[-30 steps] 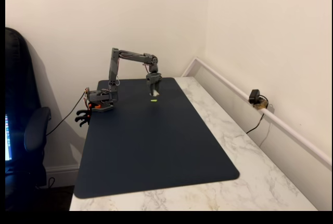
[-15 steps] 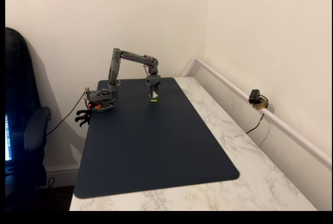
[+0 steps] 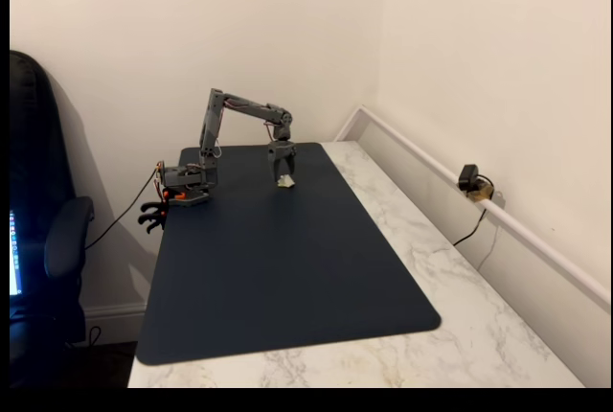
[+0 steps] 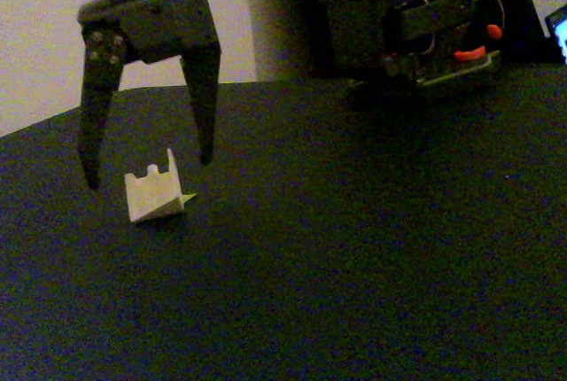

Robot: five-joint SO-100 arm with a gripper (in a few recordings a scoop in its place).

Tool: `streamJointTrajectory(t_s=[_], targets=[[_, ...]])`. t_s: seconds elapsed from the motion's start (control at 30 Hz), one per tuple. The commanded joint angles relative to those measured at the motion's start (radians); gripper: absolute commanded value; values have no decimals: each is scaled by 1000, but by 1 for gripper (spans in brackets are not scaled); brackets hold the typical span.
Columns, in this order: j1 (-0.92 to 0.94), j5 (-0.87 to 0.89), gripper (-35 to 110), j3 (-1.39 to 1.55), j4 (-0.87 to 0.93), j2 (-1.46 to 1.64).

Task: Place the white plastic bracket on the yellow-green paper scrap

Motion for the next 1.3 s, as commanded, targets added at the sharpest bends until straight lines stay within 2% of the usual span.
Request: streamJointTrajectory(t_s=[0.0, 0.1, 0.17, 0.23, 0.33, 0.73, 0.9, 1.0, 1.13, 1.27], targets=[[-21, 11, 44, -2, 58, 172], [-60, 15, 41, -9, 117, 291], [-86, 31, 28, -11, 156, 371], [-110, 54, 9, -2, 189, 440], [-150, 55, 1, 81, 158, 555], [-196, -18, 0, 417, 92, 943], [-213, -193, 0, 660, -150, 1215], [-215, -268, 0, 756, -212, 1305], [-264, -492, 0, 873, -336, 1399], [-262, -580, 0, 908, -347, 1408]])
